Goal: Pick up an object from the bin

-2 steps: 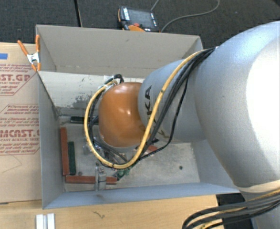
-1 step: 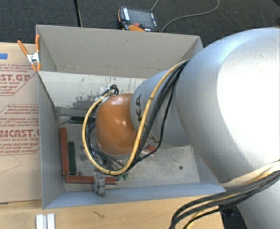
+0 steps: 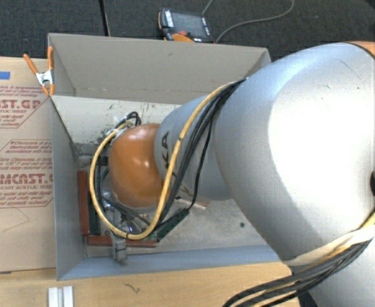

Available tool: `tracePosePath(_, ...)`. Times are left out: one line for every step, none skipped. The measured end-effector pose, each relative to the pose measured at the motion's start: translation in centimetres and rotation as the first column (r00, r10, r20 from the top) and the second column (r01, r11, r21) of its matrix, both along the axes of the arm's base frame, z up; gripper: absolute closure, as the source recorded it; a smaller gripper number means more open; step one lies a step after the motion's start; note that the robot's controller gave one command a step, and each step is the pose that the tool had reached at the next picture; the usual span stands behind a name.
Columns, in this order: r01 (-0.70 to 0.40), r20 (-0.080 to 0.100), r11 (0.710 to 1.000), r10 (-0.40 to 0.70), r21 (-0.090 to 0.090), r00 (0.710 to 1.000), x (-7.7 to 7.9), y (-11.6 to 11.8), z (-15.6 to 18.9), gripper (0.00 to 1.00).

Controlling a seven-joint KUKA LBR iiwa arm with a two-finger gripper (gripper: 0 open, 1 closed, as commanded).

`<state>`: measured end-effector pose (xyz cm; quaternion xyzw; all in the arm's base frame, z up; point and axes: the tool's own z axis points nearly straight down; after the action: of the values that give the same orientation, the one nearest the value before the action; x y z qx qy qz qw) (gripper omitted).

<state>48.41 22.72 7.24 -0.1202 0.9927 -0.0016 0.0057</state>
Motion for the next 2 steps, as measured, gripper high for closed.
tracePosePath(-0.003,-0.008,1.0,0.003,0.003,1.0,-0.3,0.2,-0.2,1.0)
tracePosePath(-0.003,-0.009,1.0,0.003,0.003,1.0,-0.3,0.2,2.8,1.0)
